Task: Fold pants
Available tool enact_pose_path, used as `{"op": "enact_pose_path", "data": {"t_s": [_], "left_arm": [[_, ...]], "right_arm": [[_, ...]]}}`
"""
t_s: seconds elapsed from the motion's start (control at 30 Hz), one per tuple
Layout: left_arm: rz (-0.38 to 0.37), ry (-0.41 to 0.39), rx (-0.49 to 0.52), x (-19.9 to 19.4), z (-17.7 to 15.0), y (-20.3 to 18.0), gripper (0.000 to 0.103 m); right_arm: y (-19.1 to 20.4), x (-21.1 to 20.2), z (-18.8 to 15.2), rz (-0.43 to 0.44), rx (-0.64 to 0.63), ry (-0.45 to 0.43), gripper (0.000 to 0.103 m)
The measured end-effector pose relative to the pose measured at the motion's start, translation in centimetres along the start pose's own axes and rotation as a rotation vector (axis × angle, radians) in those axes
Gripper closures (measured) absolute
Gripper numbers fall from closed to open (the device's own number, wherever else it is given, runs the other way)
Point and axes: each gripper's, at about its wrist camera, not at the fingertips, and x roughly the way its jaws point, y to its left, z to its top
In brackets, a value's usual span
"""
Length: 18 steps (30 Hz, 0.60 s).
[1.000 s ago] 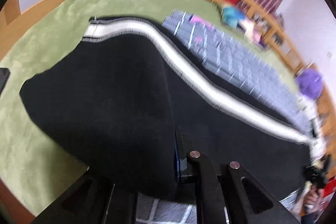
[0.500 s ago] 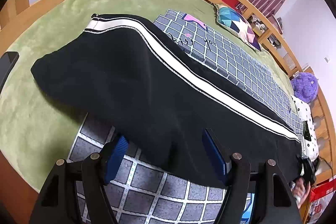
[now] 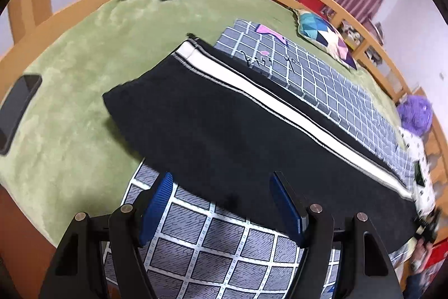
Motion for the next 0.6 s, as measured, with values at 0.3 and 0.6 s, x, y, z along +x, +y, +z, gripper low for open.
{"op": "enact_pose_path", "data": {"t_s": [0.3,0.6], "left_arm": [[0.017,-0.083,0.065,-0.3,2.5,1.0,0.033],[0.013,-0.078,0.127,4.5,9.9,-0.7,0.035]], "right_arm": [[3.9,-5.5,-3.6,-0.167,-0.145,-0.121,0.056],[18.1,-3.5,-3.9,-0.088,-0.441,-0.173,0.045]]}}
